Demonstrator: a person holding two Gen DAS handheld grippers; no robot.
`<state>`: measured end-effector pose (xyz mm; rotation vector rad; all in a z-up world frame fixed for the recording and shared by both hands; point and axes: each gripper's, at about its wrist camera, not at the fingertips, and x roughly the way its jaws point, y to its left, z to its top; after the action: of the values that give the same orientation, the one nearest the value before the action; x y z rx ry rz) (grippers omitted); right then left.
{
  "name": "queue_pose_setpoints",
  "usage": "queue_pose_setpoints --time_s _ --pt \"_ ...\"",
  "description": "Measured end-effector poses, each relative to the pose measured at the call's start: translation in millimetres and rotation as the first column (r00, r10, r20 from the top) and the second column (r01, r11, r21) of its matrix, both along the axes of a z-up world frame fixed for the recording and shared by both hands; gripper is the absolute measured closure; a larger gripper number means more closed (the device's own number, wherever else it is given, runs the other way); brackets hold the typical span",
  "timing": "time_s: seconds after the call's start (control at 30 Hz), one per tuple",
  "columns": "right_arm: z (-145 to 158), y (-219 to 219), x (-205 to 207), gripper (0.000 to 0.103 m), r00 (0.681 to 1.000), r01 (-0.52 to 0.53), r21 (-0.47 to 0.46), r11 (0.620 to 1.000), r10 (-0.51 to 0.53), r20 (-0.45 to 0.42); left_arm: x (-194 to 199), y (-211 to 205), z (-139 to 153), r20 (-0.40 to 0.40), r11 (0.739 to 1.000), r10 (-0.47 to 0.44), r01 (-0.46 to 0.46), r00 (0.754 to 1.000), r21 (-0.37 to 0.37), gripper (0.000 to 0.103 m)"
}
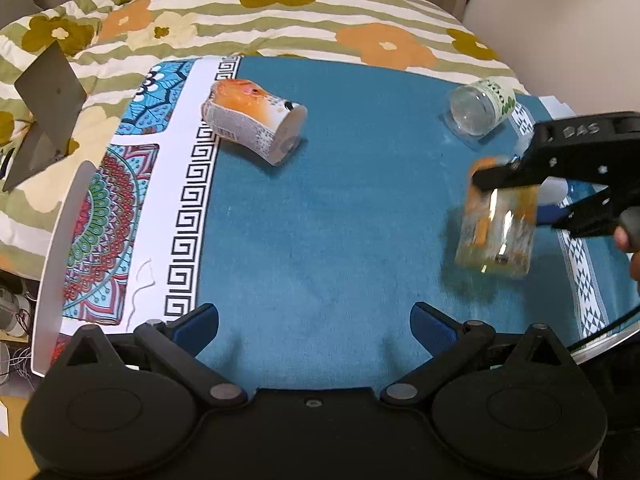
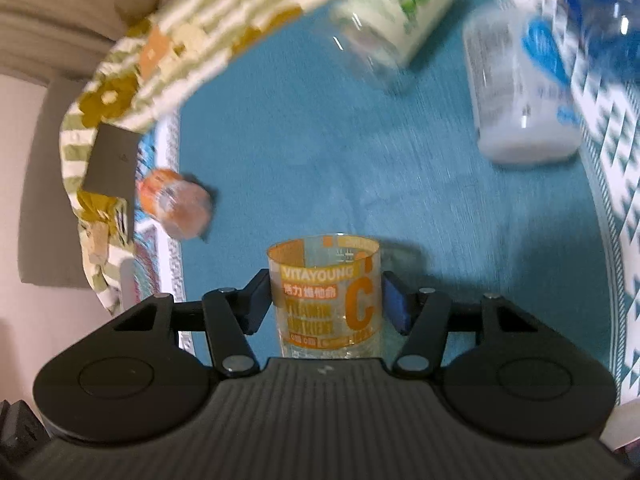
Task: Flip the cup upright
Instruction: 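Lift the cup with the right gripper and rotate it rim-up, then lower the upright cup onto the cloth and open the right gripper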
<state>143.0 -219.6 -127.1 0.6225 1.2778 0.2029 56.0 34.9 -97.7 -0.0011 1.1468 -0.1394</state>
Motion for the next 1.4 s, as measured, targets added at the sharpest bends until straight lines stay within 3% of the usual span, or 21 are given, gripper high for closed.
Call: queue_pose_setpoints --time_s 0.1,0.2,0.3,0.43,0.57,0.83,1.07,1.4 --pt "24 7 -11 0.030 0.985 0.021 -0.078 0.997 -0.007 0.174 0 5 2 0.000 1.000 0.014 -0.014 1.000 -0.005 0.000" --pt "36 29 -29 0.030 0.910 0.052 -0.259 0.964 0.061 0.409 3 9 -1 -0.015 1.000 0.013 -0.013 1.000 -0.009 0.000" --pt "27 54 -41 0.030 0.848 0.081 -0.375 0.924 0.134 0.513 5 10 -6 -0.027 1.000 -0.009 0.009 1.000 0.005 0.000" --pt "7 73 -43 0.030 0.833 0.126 -0.413 0.902 0.129 0.537 8 11 -16 -0.046 0.999 -0.043 0.044 0.998 0.019 0.000" --pt "-4 87 -40 0.030 0.798 0.158 -0.442 0.883 0.149 0.584 11 12 -24 -0.061 0.998 -0.061 0.062 0.996 0.024 0.000" --pt "-15 90 -30 0.029 0.768 0.137 -0.481 0.866 0.214 0.604 16 8 -33 -0.078 0.995 -0.090 0.092 0.993 0.024 0.000" --pt "-12 91 -39 0.028 0.784 0.053 -0.526 0.849 0.291 0.548 18 4 -35 -0.082 0.995 -0.101 0.102 0.992 0.018 0.000" --pt "-15 87 -44 0.027 0.809 0.024 -0.515 0.857 0.286 0.513 16 0 -32 -0.075 0.995 -0.093 0.095 0.993 0.027 0.000"
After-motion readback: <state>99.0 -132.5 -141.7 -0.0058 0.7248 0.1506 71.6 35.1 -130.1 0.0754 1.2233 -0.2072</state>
